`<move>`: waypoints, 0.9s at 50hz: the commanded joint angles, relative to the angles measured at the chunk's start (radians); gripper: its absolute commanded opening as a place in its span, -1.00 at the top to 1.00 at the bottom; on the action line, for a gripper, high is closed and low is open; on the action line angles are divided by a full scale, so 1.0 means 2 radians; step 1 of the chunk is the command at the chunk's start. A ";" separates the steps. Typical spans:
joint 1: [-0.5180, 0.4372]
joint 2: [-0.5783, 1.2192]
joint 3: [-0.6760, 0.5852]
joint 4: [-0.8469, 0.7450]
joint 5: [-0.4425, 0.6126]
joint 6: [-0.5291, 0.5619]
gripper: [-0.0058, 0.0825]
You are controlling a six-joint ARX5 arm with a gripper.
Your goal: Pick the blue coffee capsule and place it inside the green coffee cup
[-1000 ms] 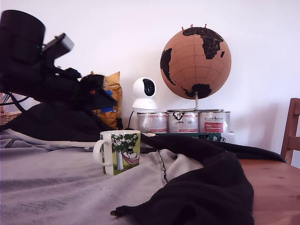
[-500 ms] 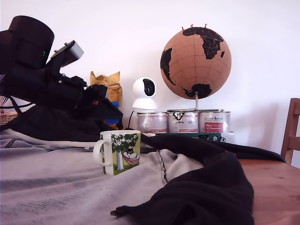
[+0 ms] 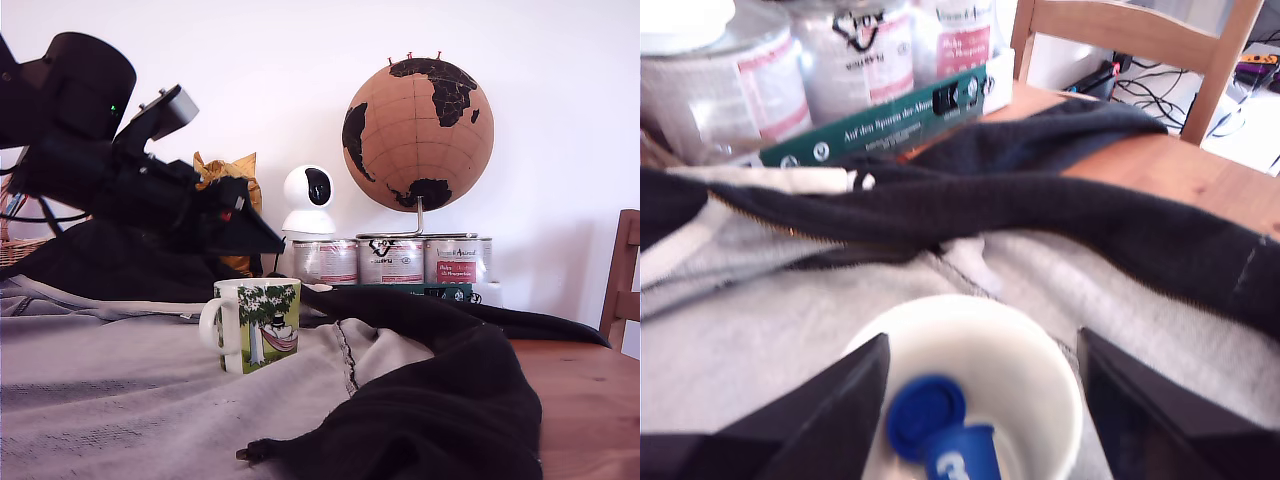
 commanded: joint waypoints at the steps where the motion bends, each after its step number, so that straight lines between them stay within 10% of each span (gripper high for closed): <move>1: 0.000 -0.019 0.009 -0.003 -0.003 0.004 -0.38; 11: 0.005 -0.068 0.012 -0.062 -0.054 0.038 -0.31; 29: 0.057 -0.187 0.012 -0.207 -0.136 0.036 0.89; 45: 0.125 -0.295 0.012 -0.300 -0.144 -0.005 0.92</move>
